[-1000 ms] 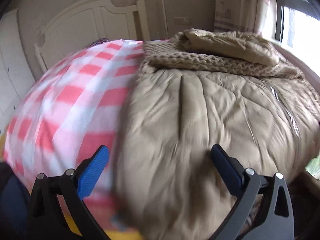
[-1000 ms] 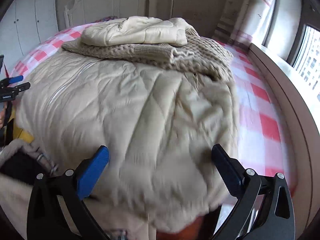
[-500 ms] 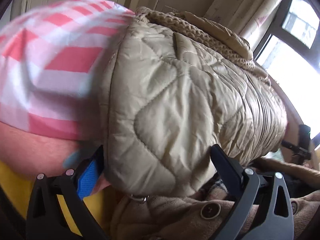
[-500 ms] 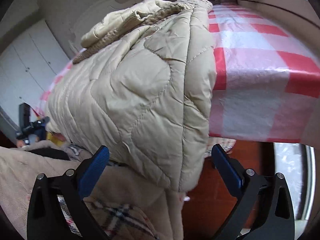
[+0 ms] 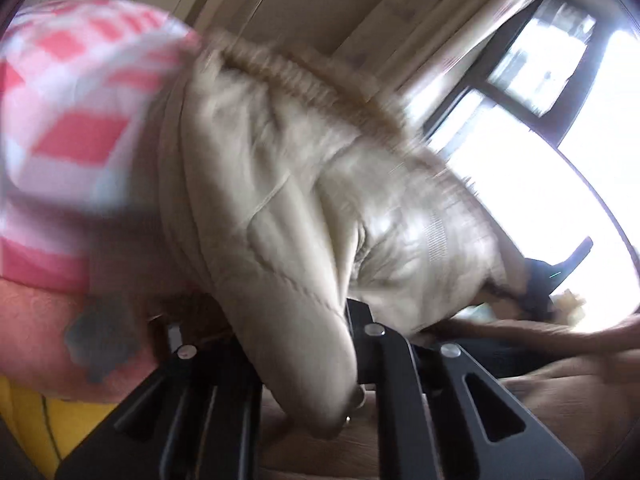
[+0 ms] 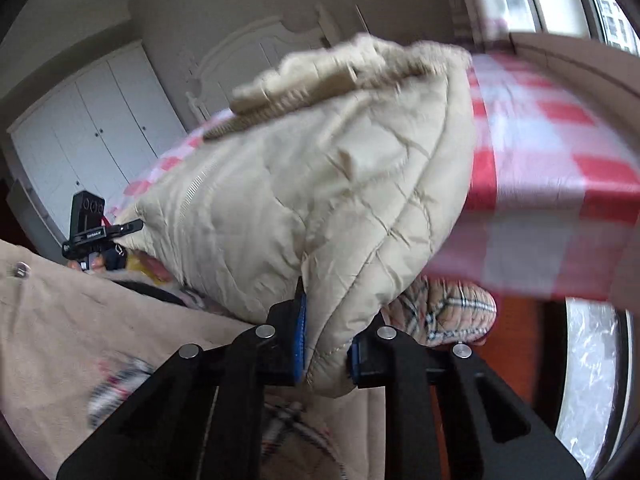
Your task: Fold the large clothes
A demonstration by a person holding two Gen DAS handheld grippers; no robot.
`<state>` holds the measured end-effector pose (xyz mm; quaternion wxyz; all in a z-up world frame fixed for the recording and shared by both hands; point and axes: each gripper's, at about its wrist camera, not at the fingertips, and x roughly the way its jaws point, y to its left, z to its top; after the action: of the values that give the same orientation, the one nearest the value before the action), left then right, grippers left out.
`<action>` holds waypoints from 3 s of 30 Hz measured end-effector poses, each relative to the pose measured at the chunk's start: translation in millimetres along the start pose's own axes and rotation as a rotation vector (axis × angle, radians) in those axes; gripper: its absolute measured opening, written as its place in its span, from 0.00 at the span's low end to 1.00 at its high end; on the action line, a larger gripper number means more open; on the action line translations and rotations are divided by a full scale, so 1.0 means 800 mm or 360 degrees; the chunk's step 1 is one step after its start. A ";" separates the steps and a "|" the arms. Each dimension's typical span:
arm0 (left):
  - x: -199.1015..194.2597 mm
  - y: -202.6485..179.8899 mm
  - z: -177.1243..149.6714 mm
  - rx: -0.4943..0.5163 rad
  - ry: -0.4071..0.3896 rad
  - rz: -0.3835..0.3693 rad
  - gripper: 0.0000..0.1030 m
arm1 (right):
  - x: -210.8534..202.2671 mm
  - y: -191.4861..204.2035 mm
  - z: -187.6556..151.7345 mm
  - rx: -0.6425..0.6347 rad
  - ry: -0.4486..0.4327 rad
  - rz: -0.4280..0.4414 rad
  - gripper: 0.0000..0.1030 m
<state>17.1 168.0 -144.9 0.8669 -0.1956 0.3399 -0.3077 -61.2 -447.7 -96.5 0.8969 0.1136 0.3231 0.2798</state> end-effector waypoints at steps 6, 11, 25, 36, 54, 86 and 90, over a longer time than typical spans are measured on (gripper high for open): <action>-0.072 -0.042 0.017 0.0006 -0.0278 -0.0245 0.11 | -0.083 0.031 0.035 0.0009 -0.0356 0.0247 0.18; -0.122 -0.039 0.008 -0.0119 -0.0405 -0.0511 0.12 | -0.134 0.060 0.059 -0.0024 -0.0566 0.0374 0.18; -0.005 0.027 0.301 -0.0710 -0.0570 -0.0701 0.19 | -0.015 0.013 0.327 0.0366 -0.0701 0.0209 0.18; 0.172 0.173 0.337 -0.1156 -0.0481 0.0088 0.42 | 0.197 -0.121 0.326 0.1004 -0.0205 -0.0253 0.30; 0.216 -0.121 0.403 0.0488 -0.0396 0.1098 0.97 | 0.220 0.092 0.427 -0.0230 -0.0202 -0.0578 0.96; 0.355 0.000 0.350 0.0414 0.0245 0.1286 0.98 | 0.371 0.012 0.379 -0.0121 0.0422 -0.0738 0.96; 0.355 0.001 0.350 0.0415 0.0245 0.1287 0.98 | 0.371 0.012 0.379 -0.0124 0.0423 -0.0739 0.96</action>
<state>380.7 15.6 -84.1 0.9074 0.0880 0.4110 0.0026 317.8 -275.9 -14.1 0.8904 -0.0359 0.4444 0.0913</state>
